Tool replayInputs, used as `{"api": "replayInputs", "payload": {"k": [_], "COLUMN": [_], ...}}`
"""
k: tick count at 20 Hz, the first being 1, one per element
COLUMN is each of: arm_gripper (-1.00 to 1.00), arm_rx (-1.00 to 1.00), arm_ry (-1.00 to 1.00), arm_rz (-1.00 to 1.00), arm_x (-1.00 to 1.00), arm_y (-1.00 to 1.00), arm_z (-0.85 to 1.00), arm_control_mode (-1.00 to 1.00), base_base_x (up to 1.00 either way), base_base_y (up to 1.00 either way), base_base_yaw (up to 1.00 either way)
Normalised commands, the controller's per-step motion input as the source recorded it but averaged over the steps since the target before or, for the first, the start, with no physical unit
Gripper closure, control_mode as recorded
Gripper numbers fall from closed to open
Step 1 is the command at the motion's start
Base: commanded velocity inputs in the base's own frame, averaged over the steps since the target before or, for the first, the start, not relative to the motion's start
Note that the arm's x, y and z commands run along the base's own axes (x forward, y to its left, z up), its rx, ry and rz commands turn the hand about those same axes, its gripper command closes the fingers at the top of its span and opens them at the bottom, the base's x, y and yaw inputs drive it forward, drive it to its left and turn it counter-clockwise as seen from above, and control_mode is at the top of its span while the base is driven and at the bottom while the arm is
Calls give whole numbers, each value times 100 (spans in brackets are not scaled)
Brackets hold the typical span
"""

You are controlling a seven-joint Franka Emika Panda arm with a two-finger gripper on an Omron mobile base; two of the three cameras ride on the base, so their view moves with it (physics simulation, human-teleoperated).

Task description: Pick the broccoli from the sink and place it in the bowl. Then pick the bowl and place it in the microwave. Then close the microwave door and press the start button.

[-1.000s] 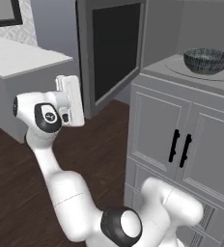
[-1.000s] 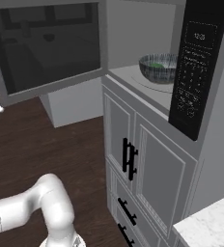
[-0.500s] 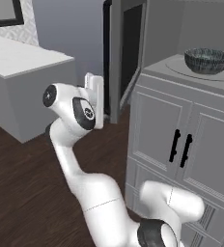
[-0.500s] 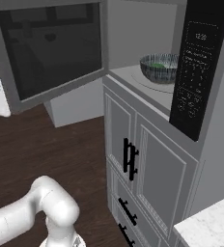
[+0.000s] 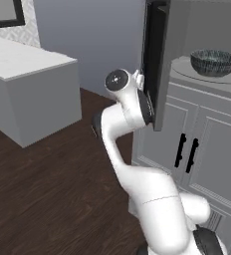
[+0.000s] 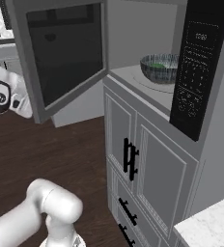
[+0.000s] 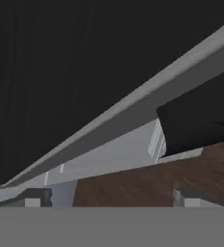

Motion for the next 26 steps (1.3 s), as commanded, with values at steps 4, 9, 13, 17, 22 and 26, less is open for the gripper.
{"api": "replayInputs", "payload": {"k": [4, 9, 13, 17, 22, 26], "arm_gripper": [-100, -100, -100, -100, -100, -100], "arm_rx": [28, 26, 22, 18, 20, 22], "arm_ry": [0, -3, -17, -22, -16, -1], "arm_rz": [3, 0, -5, -19, -15, 0], "arm_x": [3, 0, 1, 13, 23, 34], "arm_y": [-100, -100, -88, -75, -78, -67], "arm_z": [11, 12, 20, 17, 12, 0], "arm_control_mode": [-100, -100, -100, -100, -100, -100], "base_base_x": [0, 0, 0, 0, 0, 0], "base_base_y": [0, 0, 0, 0, 0, 0], "base_base_yaw": [0, 0, 0, 0, 0, 0]}}
